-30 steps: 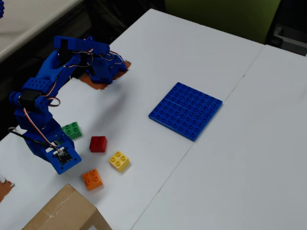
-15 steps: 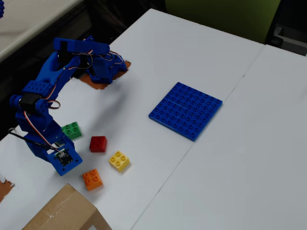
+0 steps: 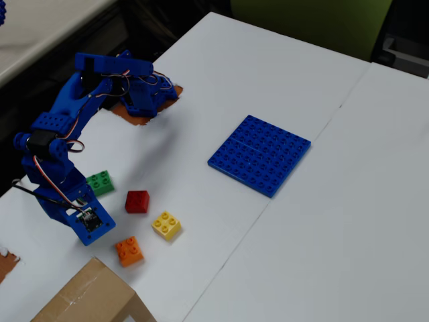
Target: Pick up the 2x2 green block and go up the 8x8 blue block.
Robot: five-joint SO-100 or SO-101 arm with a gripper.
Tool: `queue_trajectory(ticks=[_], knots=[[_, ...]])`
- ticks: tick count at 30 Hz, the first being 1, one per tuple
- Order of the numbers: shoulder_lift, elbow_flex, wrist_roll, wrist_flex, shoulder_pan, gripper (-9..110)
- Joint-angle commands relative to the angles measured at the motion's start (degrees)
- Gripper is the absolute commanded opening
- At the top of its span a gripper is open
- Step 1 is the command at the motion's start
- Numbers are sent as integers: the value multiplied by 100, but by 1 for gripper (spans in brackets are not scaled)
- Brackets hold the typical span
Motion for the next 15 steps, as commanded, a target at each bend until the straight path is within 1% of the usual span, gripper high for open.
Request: queue_trajectory(ticks=[1,9,15], knots=[[18,-246,44,44,-53,17],[-44,-246,141,26,-114,19],[-70,-264,158,44,-132,16]])
